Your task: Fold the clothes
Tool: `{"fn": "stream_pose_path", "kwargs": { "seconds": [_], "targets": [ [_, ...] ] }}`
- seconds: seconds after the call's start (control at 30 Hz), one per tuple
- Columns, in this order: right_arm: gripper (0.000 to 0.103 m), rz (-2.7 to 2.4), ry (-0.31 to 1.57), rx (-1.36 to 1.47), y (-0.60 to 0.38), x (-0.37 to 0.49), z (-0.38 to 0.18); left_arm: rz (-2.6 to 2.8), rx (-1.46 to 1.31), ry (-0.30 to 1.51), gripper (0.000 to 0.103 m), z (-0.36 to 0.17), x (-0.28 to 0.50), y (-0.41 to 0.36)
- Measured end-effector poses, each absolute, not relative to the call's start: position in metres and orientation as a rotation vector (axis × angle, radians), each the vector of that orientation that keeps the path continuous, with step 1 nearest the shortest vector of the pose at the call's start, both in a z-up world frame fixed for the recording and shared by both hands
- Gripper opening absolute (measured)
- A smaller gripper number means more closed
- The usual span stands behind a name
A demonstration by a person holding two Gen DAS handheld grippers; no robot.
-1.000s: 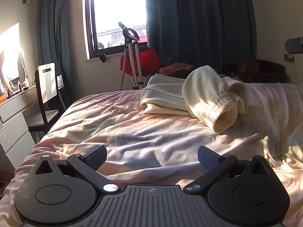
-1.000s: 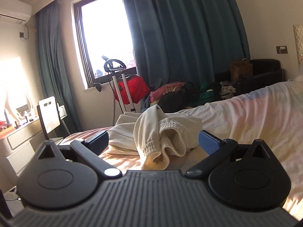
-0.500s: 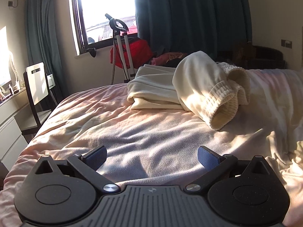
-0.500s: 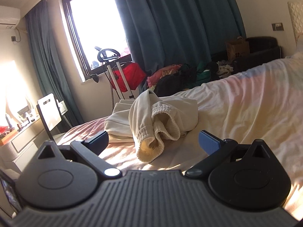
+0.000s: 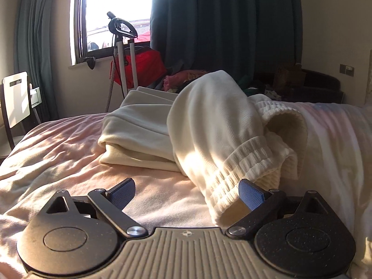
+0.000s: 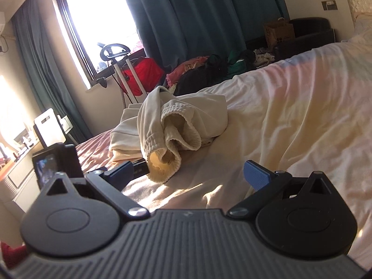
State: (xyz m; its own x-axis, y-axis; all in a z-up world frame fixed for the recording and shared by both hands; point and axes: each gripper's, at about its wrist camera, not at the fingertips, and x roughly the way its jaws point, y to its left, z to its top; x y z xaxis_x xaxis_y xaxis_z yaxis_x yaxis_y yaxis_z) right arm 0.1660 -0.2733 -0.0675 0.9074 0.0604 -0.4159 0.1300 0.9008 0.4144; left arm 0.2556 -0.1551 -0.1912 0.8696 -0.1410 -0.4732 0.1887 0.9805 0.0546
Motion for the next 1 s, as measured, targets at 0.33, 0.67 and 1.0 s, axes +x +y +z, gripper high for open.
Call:
{"fn": "stream_pose_path", "kwargs": {
  "seconds": [0.33, 0.67, 1.0],
  "targets": [
    [0.103, -0.127, 0.517, 0.604, -0.304, 0.192, -0.102, -0.208, 0.055, 0.466, 0.070, -0.205, 0.272, -0.180],
    [0.103, -0.111, 0.569, 0.665, -0.306, 0.209, -0.117, -0.304, 0.193, 0.373, 0.068, -0.205, 0.248, -0.181],
    [0.103, -0.101, 0.565, 0.656, -0.305, 0.212, -0.116, -0.183, 0.341, 0.319, 0.068, -0.216, 0.262, -0.211]
  ]
}}
